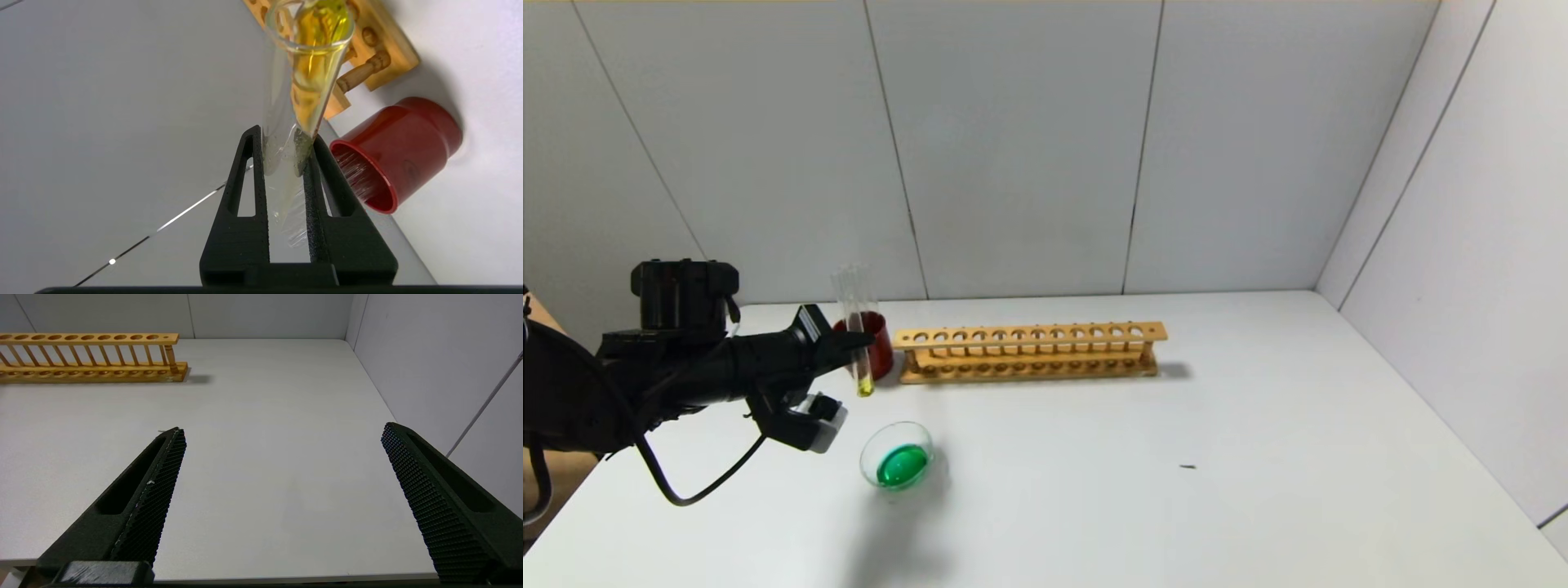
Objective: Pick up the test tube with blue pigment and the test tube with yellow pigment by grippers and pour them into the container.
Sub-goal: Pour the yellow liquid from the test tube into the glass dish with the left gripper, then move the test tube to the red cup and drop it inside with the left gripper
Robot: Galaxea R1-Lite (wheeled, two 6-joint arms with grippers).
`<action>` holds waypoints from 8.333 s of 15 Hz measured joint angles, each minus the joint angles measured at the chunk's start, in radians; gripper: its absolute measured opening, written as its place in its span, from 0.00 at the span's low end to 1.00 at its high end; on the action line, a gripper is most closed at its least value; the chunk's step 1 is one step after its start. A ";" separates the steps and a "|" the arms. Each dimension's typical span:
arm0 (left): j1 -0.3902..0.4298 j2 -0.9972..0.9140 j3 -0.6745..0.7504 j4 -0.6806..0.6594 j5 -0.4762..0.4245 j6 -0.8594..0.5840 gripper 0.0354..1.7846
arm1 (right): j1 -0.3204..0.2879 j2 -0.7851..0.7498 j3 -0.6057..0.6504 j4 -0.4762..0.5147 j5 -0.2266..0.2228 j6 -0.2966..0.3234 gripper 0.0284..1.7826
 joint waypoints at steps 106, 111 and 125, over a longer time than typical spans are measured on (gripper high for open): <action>0.104 0.196 -0.278 -0.149 0.294 -2.482 0.15 | 0.000 0.000 0.000 0.000 0.000 0.000 0.98; 0.091 0.241 -0.276 -0.186 0.307 -2.477 0.15 | 0.000 0.000 0.000 0.000 0.000 0.000 0.98; 0.064 0.273 -0.242 -0.210 0.333 -2.422 0.15 | 0.000 0.000 0.000 0.000 0.000 0.000 0.98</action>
